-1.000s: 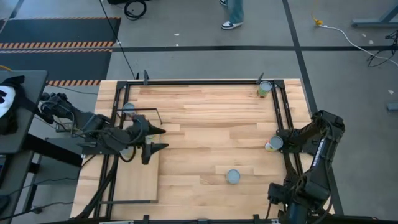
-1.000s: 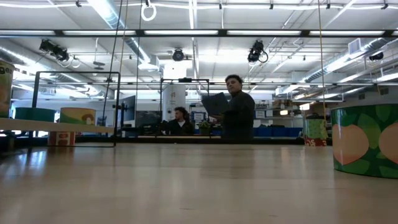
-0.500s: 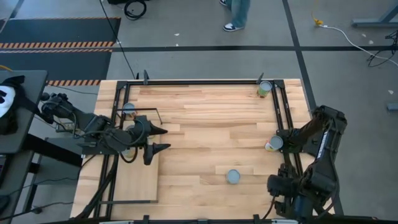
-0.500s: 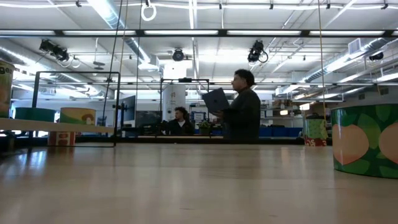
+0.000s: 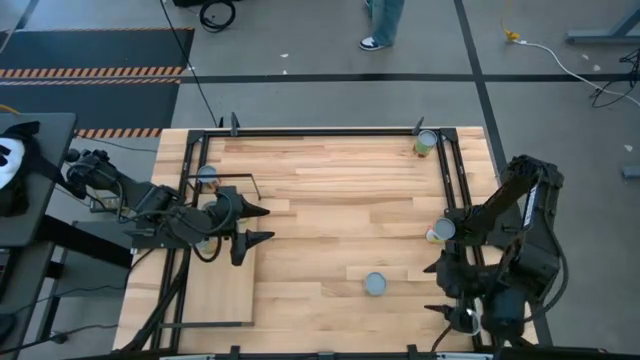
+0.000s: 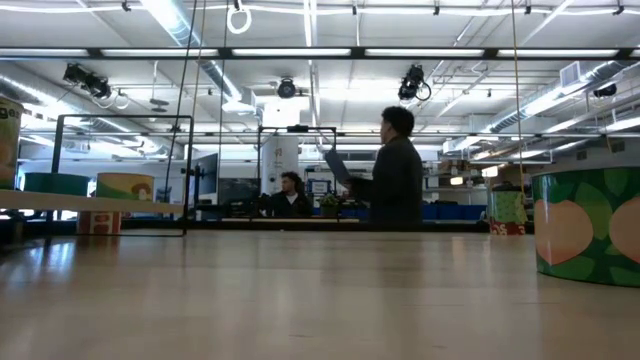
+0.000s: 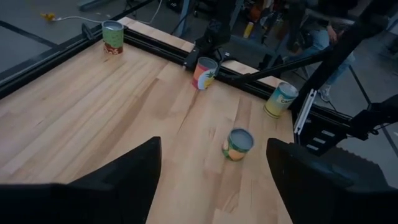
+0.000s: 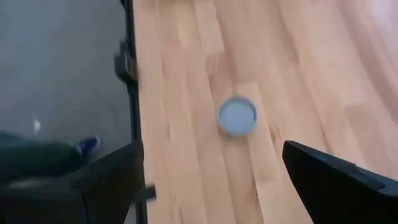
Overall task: Pick and place cans onto a shelf
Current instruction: Put the canned carrots on the shelf
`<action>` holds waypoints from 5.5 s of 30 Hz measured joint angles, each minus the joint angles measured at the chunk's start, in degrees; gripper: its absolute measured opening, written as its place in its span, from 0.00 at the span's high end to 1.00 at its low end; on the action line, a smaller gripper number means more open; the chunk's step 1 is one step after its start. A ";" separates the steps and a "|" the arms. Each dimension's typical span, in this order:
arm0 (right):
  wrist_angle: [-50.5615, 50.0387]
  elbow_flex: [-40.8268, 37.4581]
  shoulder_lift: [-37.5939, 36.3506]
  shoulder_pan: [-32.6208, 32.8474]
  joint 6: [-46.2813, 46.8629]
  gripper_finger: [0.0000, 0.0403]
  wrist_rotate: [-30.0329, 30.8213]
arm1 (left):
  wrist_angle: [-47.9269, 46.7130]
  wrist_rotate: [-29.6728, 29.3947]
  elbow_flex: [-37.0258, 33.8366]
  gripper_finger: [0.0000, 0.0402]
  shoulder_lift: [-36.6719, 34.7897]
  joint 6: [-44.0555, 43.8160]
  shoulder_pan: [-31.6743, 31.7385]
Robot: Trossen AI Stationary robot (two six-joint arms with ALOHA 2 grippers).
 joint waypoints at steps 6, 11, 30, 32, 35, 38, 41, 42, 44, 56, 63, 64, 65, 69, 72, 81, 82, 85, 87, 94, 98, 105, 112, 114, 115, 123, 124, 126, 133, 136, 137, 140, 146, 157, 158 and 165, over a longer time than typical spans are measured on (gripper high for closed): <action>0.72 0.00 -2.47 1.80 0.49 0.06 5.75 | -0.02 0.02 0.00 0.27 0.00 0.00 0.00; -0.31 0.00 -2.75 3.22 1.41 0.06 4.69 | -0.04 0.02 0.00 0.27 0.00 -0.02 0.00; -6.31 -0.09 -0.50 8.55 13.12 0.06 -13.84 | -0.04 0.02 0.00 0.27 0.00 0.00 0.00; -6.30 -0.09 -0.47 8.54 12.90 0.06 -14.59 | -0.07 0.03 0.00 0.27 0.00 0.01 0.00; -6.30 -0.09 -0.47 8.56 12.99 0.06 -16.22 | -0.07 0.02 0.00 0.27 0.00 0.00 0.00; -6.28 -0.09 -0.47 8.70 13.50 0.06 -16.77 | -0.07 0.04 0.00 0.27 0.00 0.00 0.00; -6.20 -0.09 -0.47 9.34 14.07 0.06 -15.49 | -0.07 0.03 0.00 0.27 0.00 0.02 0.00; -6.17 -0.09 -0.47 9.80 14.64 0.06 -14.56 | -0.07 0.03 0.00 0.27 0.00 0.00 -0.01; -6.16 -0.09 -0.52 11.02 16.43 0.06 -12.75 | -0.07 0.04 0.00 0.27 0.00 0.01 -0.01; -6.63 -3.07 0.48 13.58 24.78 0.05 -19.61 | -0.07 0.02 0.00 0.27 0.00 0.00 0.00; 6.90 -13.60 1.71 12.11 27.34 0.04 -25.39 | -0.07 0.02 0.00 0.27 0.00 -0.01 0.00; 9.02 -14.98 2.06 11.63 27.03 0.04 -26.38 | -0.07 0.02 0.00 0.27 0.01 0.01 -0.01; 10.97 -16.28 2.51 11.14 26.32 0.04 -27.76 | -0.07 0.02 0.00 0.27 0.02 0.02 -0.02; 12.13 -18.60 6.08 9.92 22.55 0.05 -34.62 | -0.06 0.04 0.00 0.27 0.02 0.02 0.00; 10.98 -17.83 8.66 10.84 20.78 0.06 -33.97 | -0.07 0.03 0.00 0.27 0.02 0.01 -0.01; 11.37 -16.37 12.25 14.53 15.92 0.06 -32.54 | -0.04 0.03 0.00 0.27 0.02 0.02 -0.01; 11.57 -16.37 12.26 14.63 15.91 0.06 -32.16 | -0.04 0.03 0.00 0.27 0.02 0.00 -0.01; 11.22 -16.37 12.23 14.70 15.07 0.06 -31.15 | -0.04 0.04 0.00 0.27 0.02 0.02 0.00; 10.62 -16.37 12.23 14.70 14.91 0.05 -31.15 | -0.04 0.04 0.00 0.27 0.02 0.00 -0.01; 10.33 -16.37 12.23 13.89 15.04 0.02 -31.23 | -0.04 0.04 0.00 0.27 0.02 -0.01 -0.01; 9.81 -16.52 12.19 13.89 14.93 0.01 -28.95 | -0.04 0.04 0.00 0.27 0.02 0.00 -0.01; 13.24 -19.82 12.18 13.85 14.88 0.01 -29.69 | -0.04 0.04 0.00 0.27 0.02 0.01 -0.01; 18.79 -25.24 12.18 13.52 17.15 0.01 -33.67 | -0.04 0.02 0.00 0.27 0.02 0.02 -0.02; 18.52 -25.99 12.18 13.05 17.77 0.02 -35.03 | -0.04 0.03 0.00 0.27 0.02 0.00 -0.01; 18.53 -26.17 12.18 12.71 17.89 0.03 -35.75 | -0.04 0.02 0.00 0.27 0.02 0.00 0.00; 18.58 -25.99 12.18 10.25 16.31 0.24 -37.74 | -0.03 0.02 0.00 0.27 0.02 0.02 -0.02; 18.58 -25.73 12.19 9.71 15.26 0.24 -38.00 | -0.03 0.02 0.00 0.27 0.02 0.02 0.00; 18.25 -24.66 12.23 8.06 13.21 0.24 -38.74 | -0.03 0.02 0.00 0.27 0.02 0.00 -0.02; 9.99 -16.20 12.12 -3.84 7.13 0.24 -37.47 | -0.04 0.02 0.00 0.27 0.02 0.00 -0.02; 7.67 -11.39 12.12 -11.18 4.28 0.24 -34.65 | -0.04 0.02 0.00 0.27 0.02 0.02 -0.02; 6.95 -9.64 12.12 -13.89 3.33 0.24 -33.97 | -0.04 0.02 0.00 0.27 0.02 -0.01 -0.02; 4.30 -4.11 12.33 -21.71 0.77 0.24 -31.08 | 1.39 -0.76 0.00 0.27 0.02 -0.02 0.00; 3.22 4.21 12.36 -35.77 -3.85 0.23 -22.78 | 4.26 0.14 0.04 0.27 0.00 -0.20 0.33; 15.91 7.29 16.81 -51.90 -16.93 0.23 -17.58 | 7.19 -0.75 0.12 0.27 -0.53 14.73 0.37; 17.50 8.28 18.58 -52.38 -18.44 0.23 -18.71 | 7.09 -1.29 0.34 0.27 -0.58 16.58 0.37; 11.93 24.83 32.51 -53.02 -27.56 0.23 -21.69 | -4.74 -4.38 7.35 0.27 -0.73 21.73 0.37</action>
